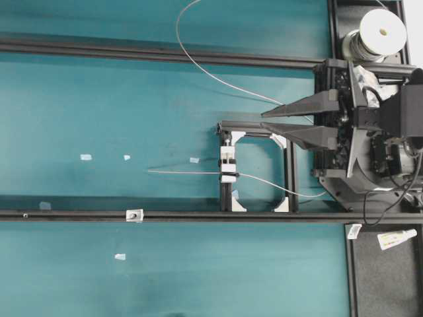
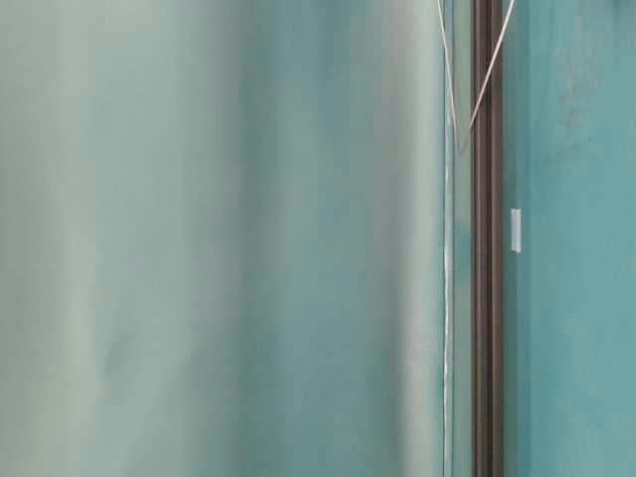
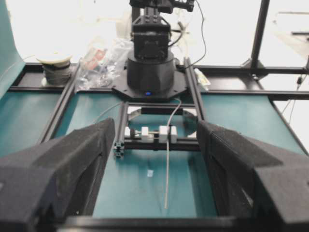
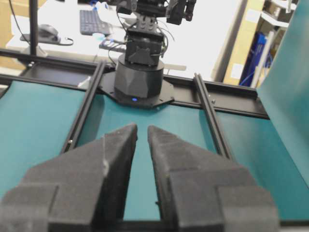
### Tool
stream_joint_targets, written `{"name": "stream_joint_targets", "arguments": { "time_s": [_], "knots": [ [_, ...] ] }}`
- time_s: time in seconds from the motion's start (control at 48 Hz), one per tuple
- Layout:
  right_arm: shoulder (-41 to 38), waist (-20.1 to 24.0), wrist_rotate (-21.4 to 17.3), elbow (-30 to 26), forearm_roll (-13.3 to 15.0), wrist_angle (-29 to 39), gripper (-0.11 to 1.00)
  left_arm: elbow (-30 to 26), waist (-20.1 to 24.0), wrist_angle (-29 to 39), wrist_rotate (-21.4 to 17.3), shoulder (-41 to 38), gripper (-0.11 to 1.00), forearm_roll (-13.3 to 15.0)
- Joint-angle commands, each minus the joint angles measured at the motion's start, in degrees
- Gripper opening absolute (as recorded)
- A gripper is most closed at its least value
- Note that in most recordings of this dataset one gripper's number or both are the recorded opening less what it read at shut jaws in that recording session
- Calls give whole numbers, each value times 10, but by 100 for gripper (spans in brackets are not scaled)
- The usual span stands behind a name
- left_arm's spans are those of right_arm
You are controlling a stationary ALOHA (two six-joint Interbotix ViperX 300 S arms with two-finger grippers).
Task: Insert the wire through the hole in the metal fitting.
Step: 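Move the right gripper left over the silver wire near the frame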
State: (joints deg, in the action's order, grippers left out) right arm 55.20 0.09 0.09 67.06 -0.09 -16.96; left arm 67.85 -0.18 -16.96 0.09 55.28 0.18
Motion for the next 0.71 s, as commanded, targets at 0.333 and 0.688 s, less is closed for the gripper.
{"name": "stream_joint_targets", "arguments": {
  "time_s": [0.333, 0.688],
  "knots": [
    [-138, -10, -62, -57, -18, 40, 0, -52, 19, 6, -4, -143, 4, 24],
    [-214, -10, -67, -57, -18, 27, 69, -34, 19, -42, -6, -236, 90, 23]
  ]
}}
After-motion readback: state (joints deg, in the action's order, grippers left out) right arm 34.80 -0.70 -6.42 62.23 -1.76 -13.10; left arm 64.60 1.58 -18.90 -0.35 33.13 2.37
